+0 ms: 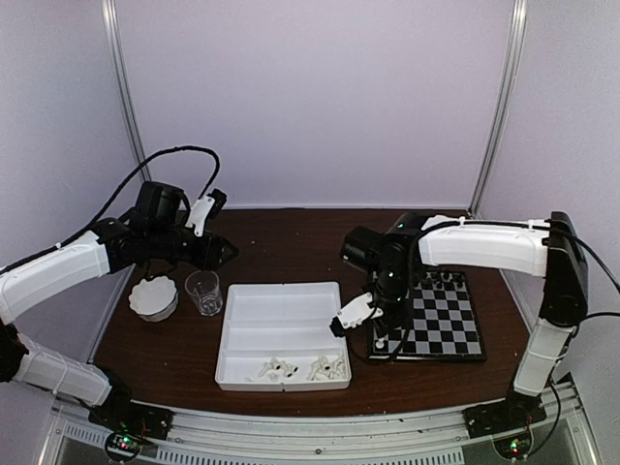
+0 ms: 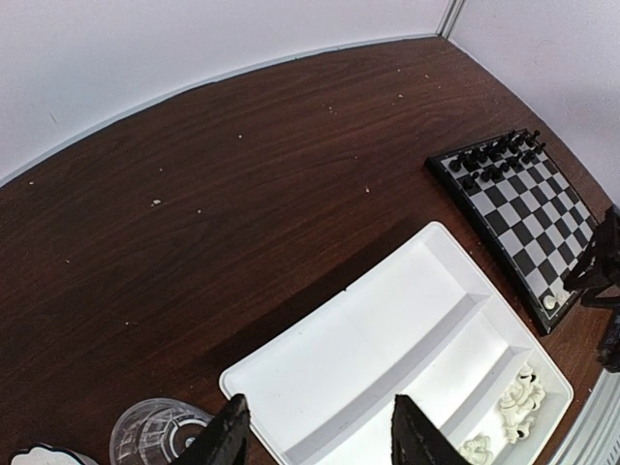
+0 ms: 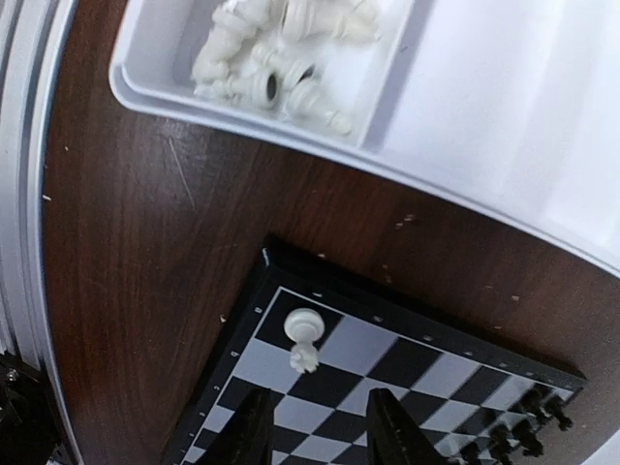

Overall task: Set up the chess pieces on the board
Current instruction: Place the rook at a1, then pick up the chess pile from the storage box.

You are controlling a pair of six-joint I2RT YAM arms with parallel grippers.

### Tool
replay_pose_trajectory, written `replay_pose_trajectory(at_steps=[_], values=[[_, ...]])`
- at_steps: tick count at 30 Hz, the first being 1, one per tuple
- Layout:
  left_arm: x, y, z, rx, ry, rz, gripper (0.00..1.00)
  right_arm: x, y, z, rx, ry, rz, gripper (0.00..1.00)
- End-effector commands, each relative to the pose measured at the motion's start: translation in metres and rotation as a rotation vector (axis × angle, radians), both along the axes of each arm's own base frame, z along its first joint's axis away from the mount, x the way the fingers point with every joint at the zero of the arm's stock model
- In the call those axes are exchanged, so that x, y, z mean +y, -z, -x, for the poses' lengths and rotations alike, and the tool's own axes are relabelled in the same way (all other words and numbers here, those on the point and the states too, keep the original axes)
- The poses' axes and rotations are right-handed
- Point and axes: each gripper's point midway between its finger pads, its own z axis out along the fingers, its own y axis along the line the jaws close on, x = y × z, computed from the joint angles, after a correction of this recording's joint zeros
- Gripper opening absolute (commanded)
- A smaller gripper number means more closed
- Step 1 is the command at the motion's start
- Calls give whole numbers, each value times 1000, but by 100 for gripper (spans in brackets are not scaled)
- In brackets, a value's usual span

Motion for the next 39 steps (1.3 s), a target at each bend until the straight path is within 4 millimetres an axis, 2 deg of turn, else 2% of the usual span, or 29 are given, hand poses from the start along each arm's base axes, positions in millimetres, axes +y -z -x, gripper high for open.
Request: replay_pose_trajectory(at_steps=[1, 3, 5, 10, 17, 26, 32, 39], values=[[-3, -8, -5, -37, 10, 18, 50, 35, -71, 5, -17, 58, -250, 34], [-3, -7, -6, -34, 10, 17, 50, 54, -80, 6, -16, 67, -322, 32], [-3, -6, -6, -30, 11, 17, 50, 69, -77, 7, -28, 48, -341, 31], [-3, -5, -6, -31, 9, 13, 50, 99, -47, 10, -55, -40, -304, 27], [-1, -9, -5, -40, 7, 15, 50, 125, -8, 24, -24, -124, -262, 25], [-1, -14, -3, -51, 12, 24, 50, 135, 21, 38, -12, -210, -195, 26], [-1, -15, -2, -54, 15, 25, 50, 131, 38, 40, -19, -249, -143, 27], [-1, -16, -2, -55, 16, 26, 50, 127, 52, 39, -27, -272, -99, 33]])
